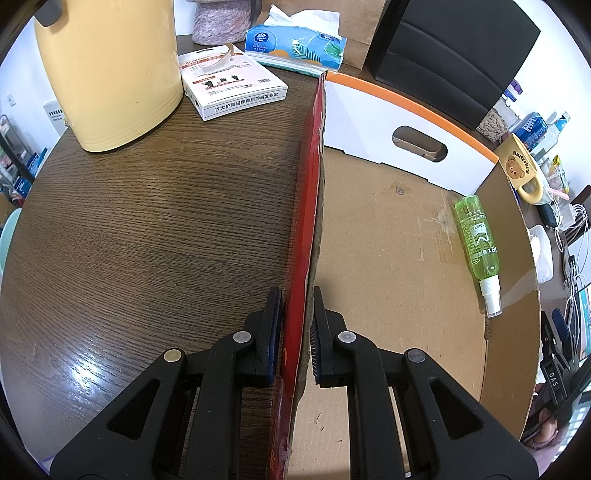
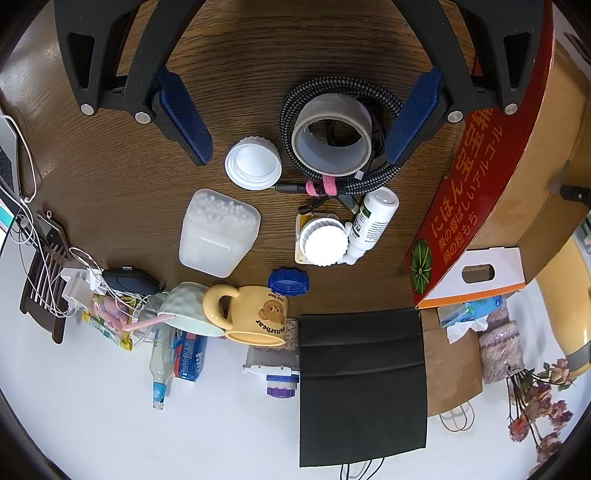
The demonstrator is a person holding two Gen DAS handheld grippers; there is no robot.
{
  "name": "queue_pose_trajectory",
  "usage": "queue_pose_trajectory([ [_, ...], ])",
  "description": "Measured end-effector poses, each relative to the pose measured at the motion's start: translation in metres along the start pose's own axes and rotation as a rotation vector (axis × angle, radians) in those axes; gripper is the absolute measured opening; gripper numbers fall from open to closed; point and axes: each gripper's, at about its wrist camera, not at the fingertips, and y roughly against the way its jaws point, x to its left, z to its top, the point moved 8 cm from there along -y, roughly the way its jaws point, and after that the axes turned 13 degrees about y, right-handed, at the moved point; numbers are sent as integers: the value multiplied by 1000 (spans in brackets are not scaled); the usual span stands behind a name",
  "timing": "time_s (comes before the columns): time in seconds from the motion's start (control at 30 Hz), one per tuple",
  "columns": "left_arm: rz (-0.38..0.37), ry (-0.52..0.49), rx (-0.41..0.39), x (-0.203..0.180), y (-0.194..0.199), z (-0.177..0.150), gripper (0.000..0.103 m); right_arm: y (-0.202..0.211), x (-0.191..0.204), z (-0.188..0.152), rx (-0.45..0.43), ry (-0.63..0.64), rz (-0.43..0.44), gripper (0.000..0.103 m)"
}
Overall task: Organize rigid objects
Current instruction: 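Grasp the grey tape roll by its rim with the right gripper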
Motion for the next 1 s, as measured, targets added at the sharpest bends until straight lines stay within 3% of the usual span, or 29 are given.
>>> queue_pose_trajectory([
  [0.4,0,0,0,0,0,0,10,1,4,1,-4,16,3,98],
  [0.47,0,0,0,0,0,0,10,1,6,2,-2,21,14,91],
  [0.53,0,0,0,0,0,0,10,-3,8,1,14,21,33,64],
  [0.63,0,0,0,0,0,0,10,-12,12,-2,51,18,71,49],
  [1.0,0,-1,-1,0,0,0,10,-1,13,1,-8,17,63,48],
])
